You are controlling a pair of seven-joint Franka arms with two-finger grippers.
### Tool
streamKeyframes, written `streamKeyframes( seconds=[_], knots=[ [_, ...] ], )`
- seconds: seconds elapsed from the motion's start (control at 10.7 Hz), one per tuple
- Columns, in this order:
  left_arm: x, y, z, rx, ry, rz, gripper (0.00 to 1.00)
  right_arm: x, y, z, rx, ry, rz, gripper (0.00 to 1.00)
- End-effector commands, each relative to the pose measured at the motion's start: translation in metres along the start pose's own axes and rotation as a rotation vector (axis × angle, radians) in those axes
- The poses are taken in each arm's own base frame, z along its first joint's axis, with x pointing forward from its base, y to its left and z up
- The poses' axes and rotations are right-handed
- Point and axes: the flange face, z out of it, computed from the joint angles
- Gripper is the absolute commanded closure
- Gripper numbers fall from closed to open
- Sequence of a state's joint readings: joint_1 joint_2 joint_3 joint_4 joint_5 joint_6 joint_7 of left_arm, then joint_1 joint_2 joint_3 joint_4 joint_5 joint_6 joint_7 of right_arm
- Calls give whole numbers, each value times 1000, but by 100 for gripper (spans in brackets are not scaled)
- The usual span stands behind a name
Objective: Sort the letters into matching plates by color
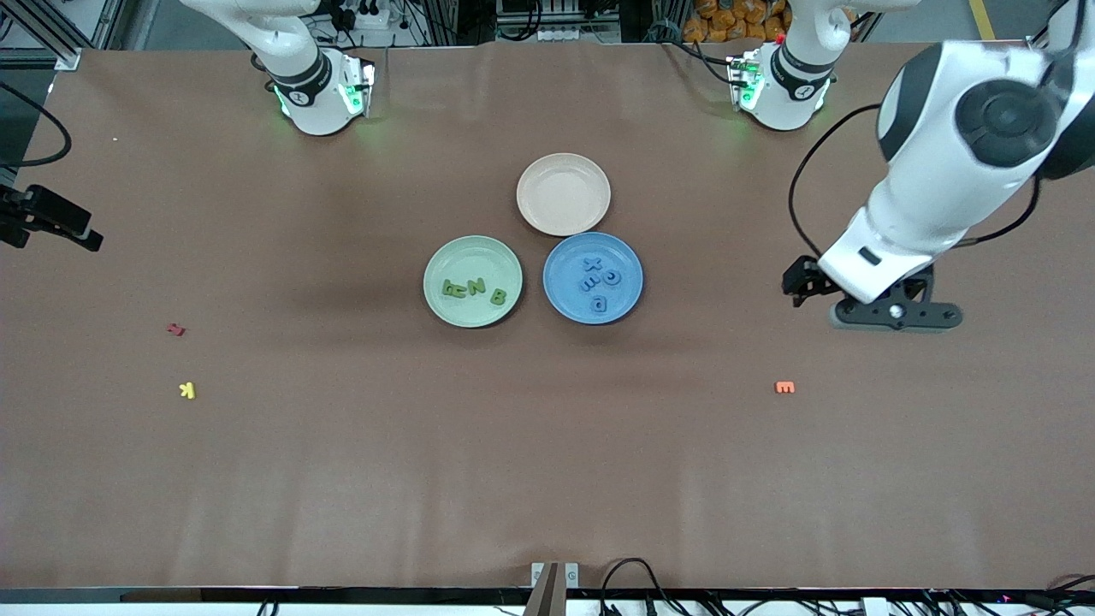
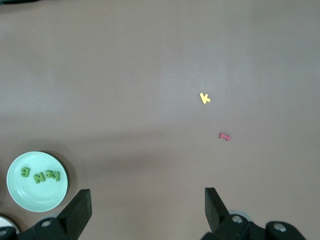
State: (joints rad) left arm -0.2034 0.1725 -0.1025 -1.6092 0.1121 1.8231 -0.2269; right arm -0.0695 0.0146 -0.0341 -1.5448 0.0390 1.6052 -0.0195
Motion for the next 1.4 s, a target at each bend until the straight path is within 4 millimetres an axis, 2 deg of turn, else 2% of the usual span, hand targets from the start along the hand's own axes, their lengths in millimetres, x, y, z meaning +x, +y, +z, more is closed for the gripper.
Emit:
streamKeyframes(
  seconds=[0.0, 0.19, 0.47, 0.75, 0.94, 1.12, 1.31],
  knots=[
    [-4, -22, -53, -58, 11, 48, 0, 3, -2, -9, 8, 55, 16, 0],
    [-5, -36, -57, -126, -20, 2, 0, 3, -1, -10, -1, 60, 15, 0],
    [-9, -50, -88, -126, -32, -20, 0, 4, -1, -9, -4, 60, 14, 0],
    [-19, -60, -103, -121, -48, -31, 0, 4, -4, -9, -5, 61, 7, 0],
    [-25, -61, -118, -117, -60, -27, 0, 6, -15, -5, -4, 59, -20, 0],
    [-28, -64, -118, -98, -79, -26, 0, 6, -33, 0, -26, 47, -61, 0],
    [-36, -67, -127, -93, -73, -28, 0, 6, -37, 5, -41, 34, -76, 0]
  ],
)
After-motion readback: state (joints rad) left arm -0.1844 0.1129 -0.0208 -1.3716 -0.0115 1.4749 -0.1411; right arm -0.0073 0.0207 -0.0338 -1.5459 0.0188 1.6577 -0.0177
